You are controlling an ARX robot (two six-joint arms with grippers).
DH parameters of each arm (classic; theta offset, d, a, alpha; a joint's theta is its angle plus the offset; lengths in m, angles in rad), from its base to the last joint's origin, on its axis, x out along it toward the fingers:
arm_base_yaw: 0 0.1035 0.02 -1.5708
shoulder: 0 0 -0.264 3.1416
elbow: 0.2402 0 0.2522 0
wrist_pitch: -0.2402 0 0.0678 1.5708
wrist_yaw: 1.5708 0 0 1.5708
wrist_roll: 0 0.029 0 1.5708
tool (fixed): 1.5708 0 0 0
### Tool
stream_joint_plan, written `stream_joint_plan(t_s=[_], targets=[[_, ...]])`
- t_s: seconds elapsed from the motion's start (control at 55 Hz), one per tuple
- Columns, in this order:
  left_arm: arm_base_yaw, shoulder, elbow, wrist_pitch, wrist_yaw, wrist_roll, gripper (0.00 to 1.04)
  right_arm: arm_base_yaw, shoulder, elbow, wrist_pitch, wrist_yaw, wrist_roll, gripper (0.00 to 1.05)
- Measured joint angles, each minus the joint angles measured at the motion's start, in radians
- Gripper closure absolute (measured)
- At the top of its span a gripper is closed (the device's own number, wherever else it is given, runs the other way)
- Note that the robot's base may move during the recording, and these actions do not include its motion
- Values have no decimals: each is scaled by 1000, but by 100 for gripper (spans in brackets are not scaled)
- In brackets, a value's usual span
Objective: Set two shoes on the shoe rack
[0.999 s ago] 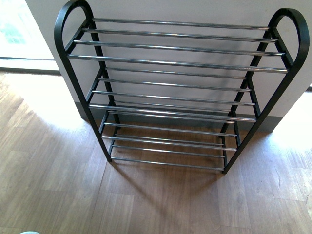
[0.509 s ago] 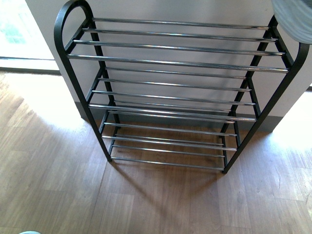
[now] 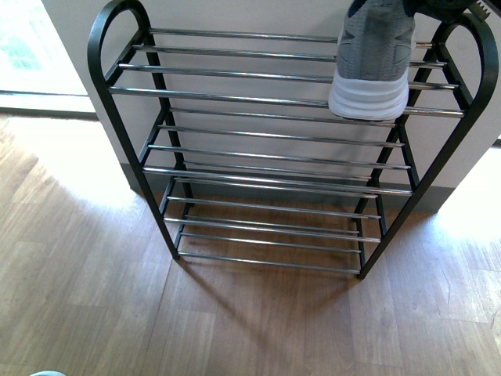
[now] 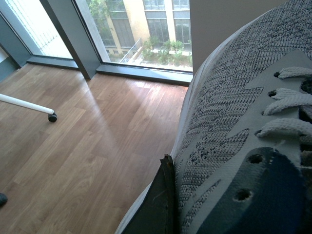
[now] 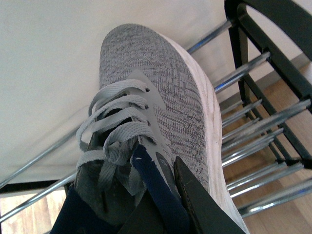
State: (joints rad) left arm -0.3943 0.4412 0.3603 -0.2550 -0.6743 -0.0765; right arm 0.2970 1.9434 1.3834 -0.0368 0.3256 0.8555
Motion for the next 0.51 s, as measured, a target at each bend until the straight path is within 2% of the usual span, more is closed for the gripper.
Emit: stream_joint_plan(t_s=[0.272,0.509], targets=[[0,0,0,0,0,0,103,-104,13,-21,27,-16,-188,103],[0,0,0,0,0,0,103,-121,41,-20,5,-57,-363,103]])
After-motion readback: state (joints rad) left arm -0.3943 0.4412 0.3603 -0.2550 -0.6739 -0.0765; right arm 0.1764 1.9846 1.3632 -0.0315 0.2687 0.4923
